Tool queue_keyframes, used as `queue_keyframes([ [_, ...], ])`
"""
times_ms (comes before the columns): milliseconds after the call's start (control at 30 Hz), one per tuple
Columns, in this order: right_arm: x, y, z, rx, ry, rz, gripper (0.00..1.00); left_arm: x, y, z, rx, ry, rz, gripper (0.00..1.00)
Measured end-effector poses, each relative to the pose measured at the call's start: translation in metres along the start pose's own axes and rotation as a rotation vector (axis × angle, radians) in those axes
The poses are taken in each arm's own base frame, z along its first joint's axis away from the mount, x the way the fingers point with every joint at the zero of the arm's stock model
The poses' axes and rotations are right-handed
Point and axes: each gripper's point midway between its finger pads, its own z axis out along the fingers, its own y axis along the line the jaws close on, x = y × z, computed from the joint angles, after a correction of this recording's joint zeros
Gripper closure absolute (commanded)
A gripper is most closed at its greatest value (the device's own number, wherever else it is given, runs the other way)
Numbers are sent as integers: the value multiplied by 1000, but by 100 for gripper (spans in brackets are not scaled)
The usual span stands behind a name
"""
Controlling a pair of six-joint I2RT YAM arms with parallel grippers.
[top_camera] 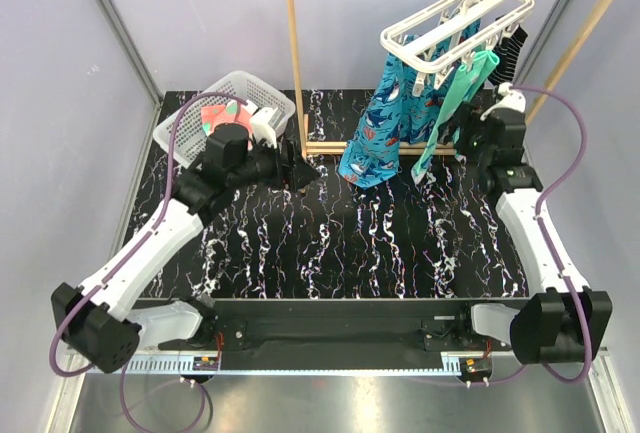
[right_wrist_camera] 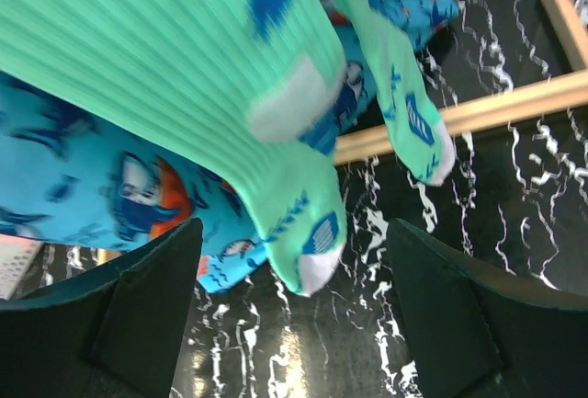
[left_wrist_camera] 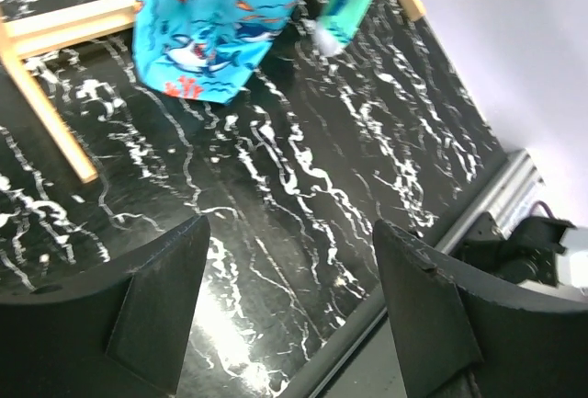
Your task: Remove the socks clipped to the hanger
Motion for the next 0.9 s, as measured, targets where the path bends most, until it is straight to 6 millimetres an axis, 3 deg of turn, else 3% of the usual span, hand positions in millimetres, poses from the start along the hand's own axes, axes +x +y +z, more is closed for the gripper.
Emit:
queue_keyframes([
  [100,19,-7,11,3,14,0,12,3,-9,-3,28,-18,6,23],
  [200,22,-8,21,0,4,0,16,1,-13,-1,44,-23,6,23],
  [233,22,-8,25,-3,-1,-1,28,2,-13,1,44,-18,5,23],
  [300,22,-8,30,-3,-2,-6,41,4,-14,2,45,-11,5,23],
  [367,26,-10,33,3,13,-9,63,6,-17,4,44,-9,10,23],
  [433,29,-11,32,10,34,-1,75,8,-19,5,44,-6,16,23],
  [500,28,-9,29,5,40,0,97,10,-20,8,37,-1,19,23],
  [533,27,-7,26,2,45,5,100,12,-20,10,34,5,20,23],
  [767,2,9,-6,-32,28,44,98,20,-26,29,44,27,16,23],
  [800,-2,11,-10,-42,17,45,80,22,-27,33,47,33,13,23],
  [833,-4,13,-13,-53,9,51,70,24,-28,36,51,39,9,23],
  [900,-7,19,-16,-81,3,46,59,27,-29,44,54,47,-2,23],
])
